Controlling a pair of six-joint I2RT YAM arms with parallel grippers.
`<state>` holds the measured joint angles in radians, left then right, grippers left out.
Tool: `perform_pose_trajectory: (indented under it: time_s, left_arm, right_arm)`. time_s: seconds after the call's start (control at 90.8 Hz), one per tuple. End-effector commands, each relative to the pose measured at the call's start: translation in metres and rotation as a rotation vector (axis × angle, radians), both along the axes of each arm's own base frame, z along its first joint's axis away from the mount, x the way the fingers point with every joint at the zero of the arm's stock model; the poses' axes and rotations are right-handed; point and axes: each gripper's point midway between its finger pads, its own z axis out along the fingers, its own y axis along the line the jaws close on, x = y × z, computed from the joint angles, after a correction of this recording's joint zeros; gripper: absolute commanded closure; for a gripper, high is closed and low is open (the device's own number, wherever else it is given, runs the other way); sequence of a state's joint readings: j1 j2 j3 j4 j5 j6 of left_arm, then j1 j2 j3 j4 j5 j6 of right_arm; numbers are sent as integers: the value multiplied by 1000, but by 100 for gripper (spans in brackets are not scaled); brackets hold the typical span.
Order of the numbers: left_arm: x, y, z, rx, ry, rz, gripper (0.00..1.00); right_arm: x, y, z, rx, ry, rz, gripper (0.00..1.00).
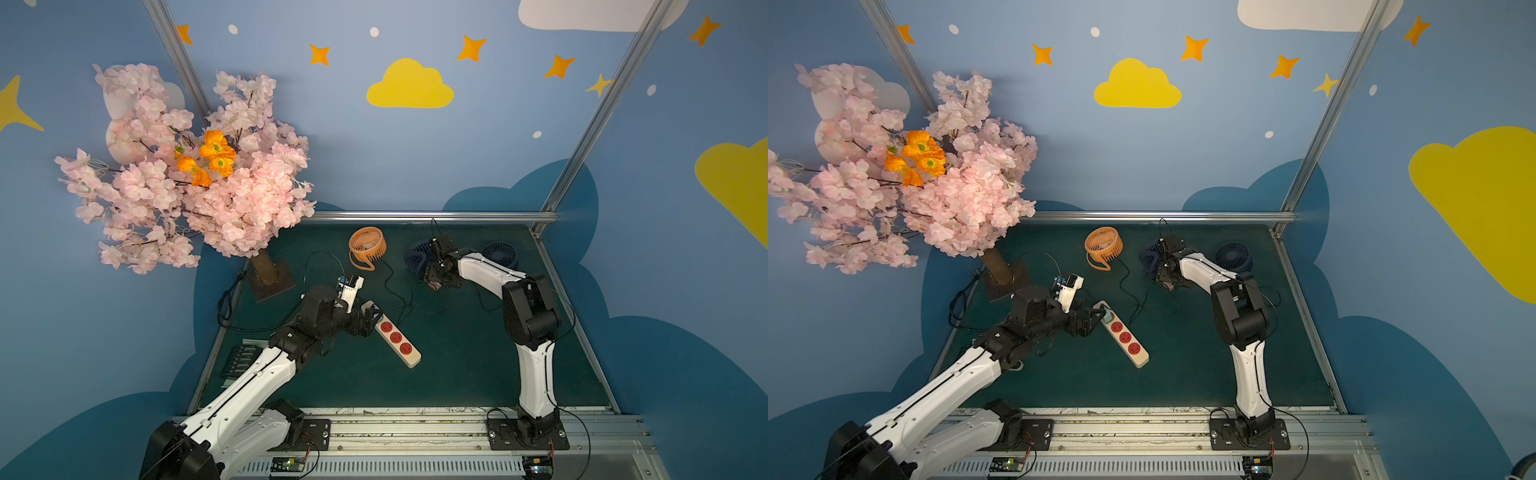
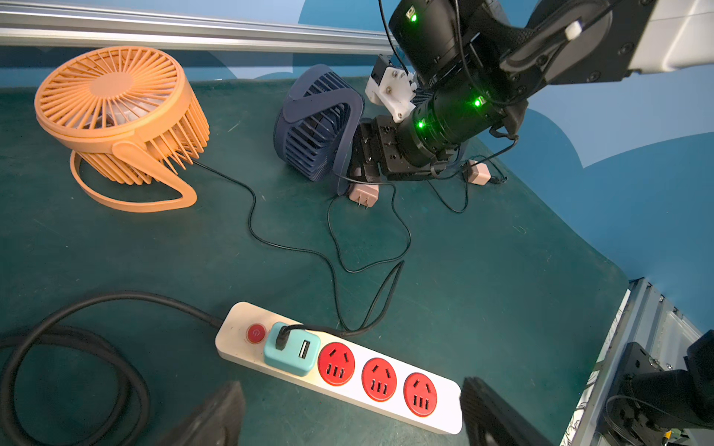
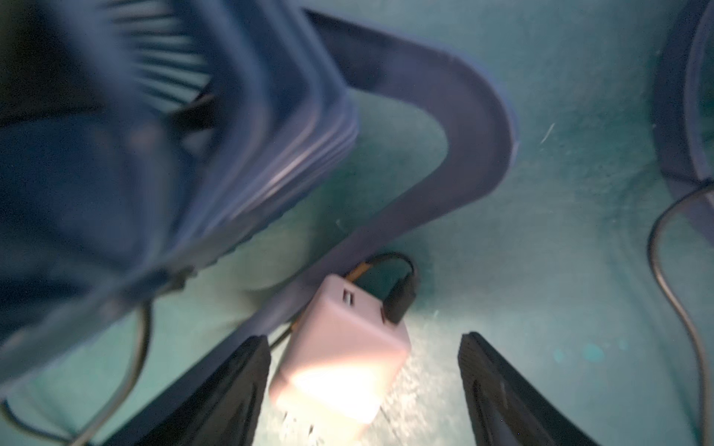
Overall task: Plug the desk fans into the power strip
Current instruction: Pick up the plug from the center of the board.
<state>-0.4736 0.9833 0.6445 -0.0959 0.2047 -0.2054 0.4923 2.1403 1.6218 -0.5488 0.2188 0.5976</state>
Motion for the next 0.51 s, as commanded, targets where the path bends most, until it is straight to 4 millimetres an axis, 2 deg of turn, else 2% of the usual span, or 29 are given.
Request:
perform_pose_trajectory:
  time_s: [0.0, 0.187, 0.496]
  left_arm:
    - [1, 1, 2, 3, -22, 3, 8]
    - [1, 1, 2, 3, -21, 2, 8]
    - [1, 0, 0, 8, -19, 1, 8]
  right_arm:
    - [2, -1, -5, 1, 13, -58, 19]
    - [-1, -6, -13, -66, 34, -43, 20]
    - [-18, -43, -11, -152, 70, -49, 35]
